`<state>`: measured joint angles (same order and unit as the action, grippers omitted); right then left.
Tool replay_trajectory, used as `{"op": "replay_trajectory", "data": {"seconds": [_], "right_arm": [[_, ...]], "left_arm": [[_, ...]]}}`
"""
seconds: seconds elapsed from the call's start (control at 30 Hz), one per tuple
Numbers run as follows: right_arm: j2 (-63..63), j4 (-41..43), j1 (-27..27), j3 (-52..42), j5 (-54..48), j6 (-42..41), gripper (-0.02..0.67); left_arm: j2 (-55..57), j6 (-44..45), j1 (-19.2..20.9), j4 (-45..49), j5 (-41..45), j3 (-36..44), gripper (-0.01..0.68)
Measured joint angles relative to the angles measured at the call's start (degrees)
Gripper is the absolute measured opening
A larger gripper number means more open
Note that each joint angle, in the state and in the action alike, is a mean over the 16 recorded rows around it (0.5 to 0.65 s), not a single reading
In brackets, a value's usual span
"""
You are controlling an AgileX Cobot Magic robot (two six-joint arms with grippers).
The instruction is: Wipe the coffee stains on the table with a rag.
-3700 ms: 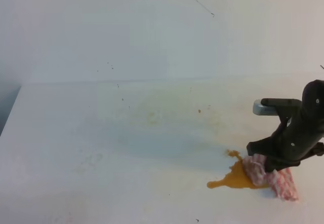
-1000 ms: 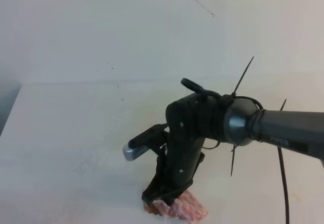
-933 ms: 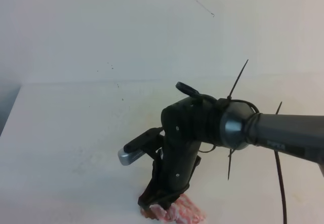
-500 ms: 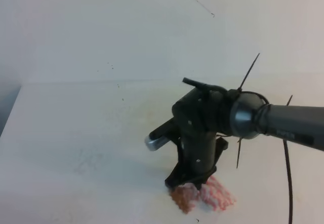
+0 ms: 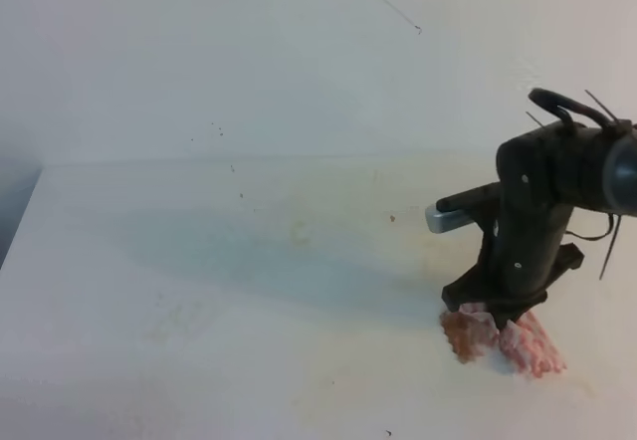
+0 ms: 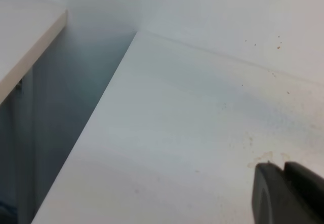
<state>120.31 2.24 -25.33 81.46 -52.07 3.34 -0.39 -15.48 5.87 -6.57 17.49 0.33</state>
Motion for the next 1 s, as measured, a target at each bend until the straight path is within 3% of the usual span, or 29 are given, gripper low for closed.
{"op": "replay_trajectory", "data": {"seconds": [0.3,0.53,0.67,1.0], "right_arm": [[-5.73,-0.61,3.15,-10.14,8.88,-1.01,0.027],[-7.89,-0.65,3.78,-12.87,9.15,-2.37,0.051],[-8.28,-0.67,3.86,-13.22,7.42,-3.02,0.125],[-9.74,-0.72,3.91,-12.47,3.48,-3.08,0.414]], "left_arm": [[0.10,0.00,0.00,0.00,0.06,0.00,-0.003],[0.00,0.00,0.00,0.01,0.00,0.11,-0.003],[0.00,0.00,0.00,0.01,0.06,0.11,-0.003],[0.10,0.00,0.00,0.00,0.12,0.00,-0.003]]}}
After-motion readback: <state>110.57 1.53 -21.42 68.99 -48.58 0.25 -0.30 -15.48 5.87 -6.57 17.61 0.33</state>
